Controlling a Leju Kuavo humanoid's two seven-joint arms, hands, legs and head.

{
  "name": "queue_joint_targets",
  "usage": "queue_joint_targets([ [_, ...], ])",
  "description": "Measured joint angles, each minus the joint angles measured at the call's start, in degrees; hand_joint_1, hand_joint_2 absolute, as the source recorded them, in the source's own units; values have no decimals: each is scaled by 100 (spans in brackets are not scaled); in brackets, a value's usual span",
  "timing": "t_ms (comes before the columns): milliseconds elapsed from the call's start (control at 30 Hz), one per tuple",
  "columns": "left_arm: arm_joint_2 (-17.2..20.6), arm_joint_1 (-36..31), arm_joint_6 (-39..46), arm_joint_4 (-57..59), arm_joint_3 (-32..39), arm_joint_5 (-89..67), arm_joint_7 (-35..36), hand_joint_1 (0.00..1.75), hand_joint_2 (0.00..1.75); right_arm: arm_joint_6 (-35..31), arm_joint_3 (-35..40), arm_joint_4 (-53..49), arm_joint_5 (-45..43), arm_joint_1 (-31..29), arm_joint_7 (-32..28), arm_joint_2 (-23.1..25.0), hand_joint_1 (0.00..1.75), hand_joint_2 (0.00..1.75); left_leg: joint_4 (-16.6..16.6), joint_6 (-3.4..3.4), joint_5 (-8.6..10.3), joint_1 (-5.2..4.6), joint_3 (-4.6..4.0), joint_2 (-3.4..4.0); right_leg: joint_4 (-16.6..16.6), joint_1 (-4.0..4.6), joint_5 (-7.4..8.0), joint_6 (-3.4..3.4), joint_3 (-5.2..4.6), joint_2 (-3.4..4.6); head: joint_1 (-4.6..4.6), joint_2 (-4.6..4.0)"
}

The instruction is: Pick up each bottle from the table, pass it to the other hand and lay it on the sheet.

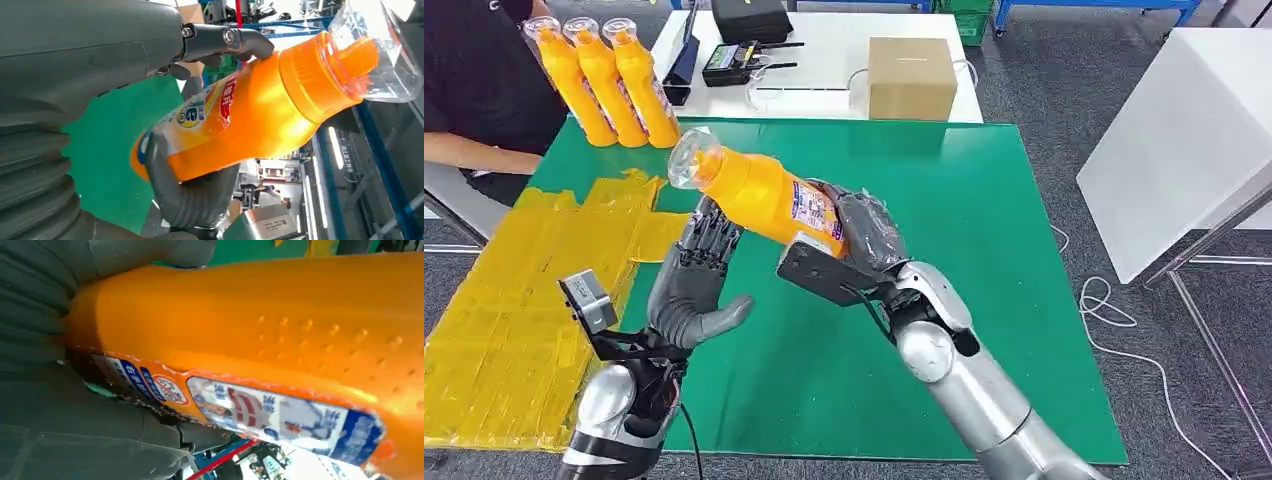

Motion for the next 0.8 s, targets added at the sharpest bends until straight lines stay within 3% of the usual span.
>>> queue_joint_targets([
  [300,-48,-2,26,-7,144,39,-55,0,175,-98,260,271,59,13,-68,192,175,175,0,0,1,0,1,0,0,0,0,0,0,0,0,0],
  [800,-50,-36,109,-50,398,-243,-155,0,175,343,1279,63,-170,-180,-227,13,175,175,1,0,1,-1,-1,1,0,-1,0,0,-2,-1,2,0],
])
